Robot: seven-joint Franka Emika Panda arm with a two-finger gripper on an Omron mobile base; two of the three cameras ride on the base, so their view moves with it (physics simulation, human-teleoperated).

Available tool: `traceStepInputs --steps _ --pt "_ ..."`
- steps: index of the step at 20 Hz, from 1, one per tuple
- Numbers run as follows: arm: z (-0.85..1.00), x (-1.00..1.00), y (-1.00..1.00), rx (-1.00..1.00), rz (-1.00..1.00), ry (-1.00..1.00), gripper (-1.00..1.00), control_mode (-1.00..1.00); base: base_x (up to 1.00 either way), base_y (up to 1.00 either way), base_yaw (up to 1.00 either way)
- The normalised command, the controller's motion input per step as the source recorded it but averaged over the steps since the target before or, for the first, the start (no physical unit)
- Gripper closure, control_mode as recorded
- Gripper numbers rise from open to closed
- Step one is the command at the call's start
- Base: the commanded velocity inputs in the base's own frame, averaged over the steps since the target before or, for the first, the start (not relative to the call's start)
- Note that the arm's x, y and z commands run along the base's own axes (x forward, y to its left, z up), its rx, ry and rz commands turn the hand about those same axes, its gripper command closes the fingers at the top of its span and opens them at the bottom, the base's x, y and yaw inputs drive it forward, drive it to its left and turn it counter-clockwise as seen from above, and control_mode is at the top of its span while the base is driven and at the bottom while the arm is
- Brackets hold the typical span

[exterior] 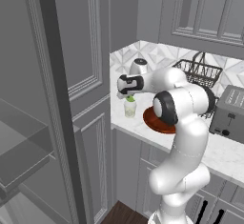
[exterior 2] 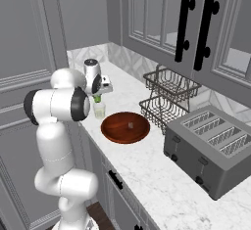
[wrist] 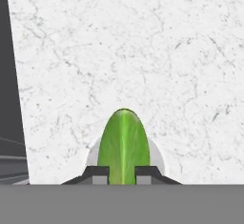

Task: Grab a lemon wedge from the fridge and one ice cube from the ice bowl, and put them in the glass of lemonade.

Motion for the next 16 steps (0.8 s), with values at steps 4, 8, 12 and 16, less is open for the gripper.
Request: traceStepInputs --steps 4,8,12,16 --pt "-0.03 0.06 0.0 0.0 0.0 0.0 1.0 -1.0 0.0 0.0 0.0" --pt "0.0 0.0 0.0 0.0 0.0 0.0 1.0 -1.0 0.0 0.0 0.0" --pt "0.0 0.0 0.0 0.0 0.0 0.0 -1.0 -1.0 0.0 0.0 0.0" --pt "0.0 0.0 0.0 0.0 0.0 0.0 -1.0 -1.0 0.0 0.0 0.0"
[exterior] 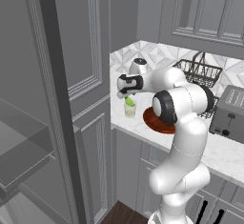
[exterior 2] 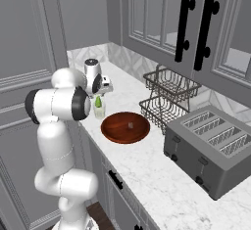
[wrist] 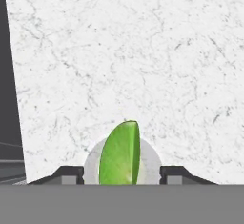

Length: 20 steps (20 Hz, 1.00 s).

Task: Grab a lemon wedge from the fridge and one ice cube from the ice bowl, and put them in the glass of lemonade.

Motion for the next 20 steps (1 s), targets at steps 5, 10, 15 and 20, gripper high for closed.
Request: traceStepInputs --steps 5,10,15,20 --pt "0.0 -0.02 -0.04 0.0 0.0 -0.01 -1.0 -1.0 0.0 0.0 0.0" --pt "0.08 -0.07 -0.04 0.02 0.0 -0.06 -1.0 -1.0 0.0 0.0 0.0" --pt "0.11 -0.06 -0.19 0.06 0.0 -0.04 -1.0 -1.0 0.0 0.0 0.0" --pt "0.08 -0.3 -0.1 0.07 0.0 -0.06 -1.0 -1.0 0.0 0.0 0.0"
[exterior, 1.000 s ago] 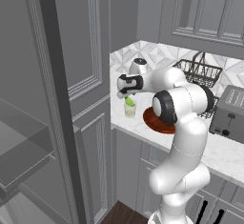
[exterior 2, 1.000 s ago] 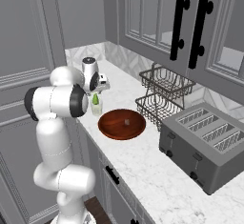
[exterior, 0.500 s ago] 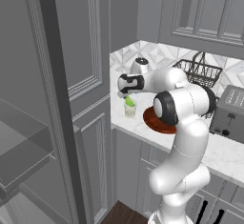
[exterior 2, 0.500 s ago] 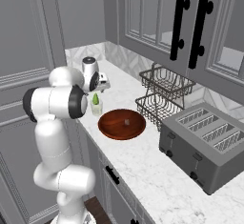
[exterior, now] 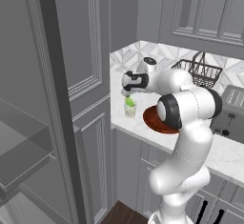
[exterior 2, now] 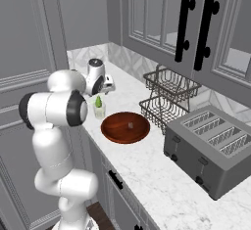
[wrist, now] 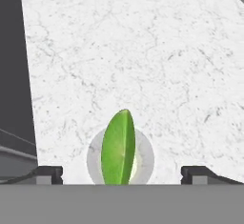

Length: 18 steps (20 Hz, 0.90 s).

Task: Grab a lemon wedge from the fridge and one ice cube from the ice bowl, and put them in the glass of lemonade.

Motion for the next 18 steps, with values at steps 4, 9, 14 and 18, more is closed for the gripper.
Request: traceStepInputs --steps 4,9,14,18 --pt "0.12 -0.47 -0.13 0.09 0.0 -0.05 -1.0 -1.0 0.0 0.0 0.0" --pt "0.22 -0.74 -0.2 0.1 0.0 -0.03 -1.0 -1.0 0.0 0.0 0.0" --pt "0.61 -0.74 -0.45 0.2 -0.02 -0.12 -1.0 -1.0 0.0 0.0 0.0" --pt "0.66 -0.65 -0.24 0.18 0.0 -0.07 -1.0 -1.0 0.0 0.0 0.0"
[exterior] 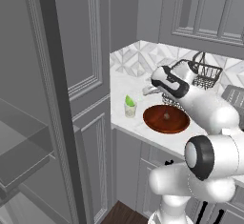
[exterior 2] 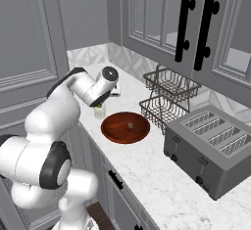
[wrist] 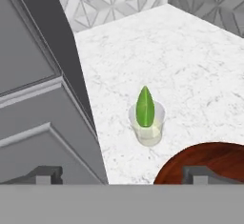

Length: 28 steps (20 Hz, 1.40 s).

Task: Grab a lemon wedge from the fridge and one ice cube from the ice bowl, and put them in the glass of lemonade.

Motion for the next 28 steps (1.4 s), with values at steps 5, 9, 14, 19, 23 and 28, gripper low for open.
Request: traceStepInputs --steps 5,9,14,19,23,28 --pt "0.77 -0.8 -0.07 0.14 -0.01 -0.15 -1.0 -1.0 0.0 0.0 0.0" --pt "0.84 -0.91 0.28 -0.08 -0.06 -0.26 -1.0 -1.0 0.0 0.0 0.0" --pt "0.97 -0.83 0.11 -0.28 -0.05 0.07 -1.0 -1.0 0.0 0.0 0.0" --pt "0.6 -0.99 0.0 -0.31 -0.13 0.11 -1.0 -1.0 0.0 0.0 0.0" --pt "0.12 -1.0 -0.04 -0.23 -0.21 0.0 -1.0 -1.0 0.0 0.0 0.0" --pt "0.0 -1.0 -0.01 -0.16 -0.18 0.0 -1.0 -1.0 0.0 0.0 0.0"
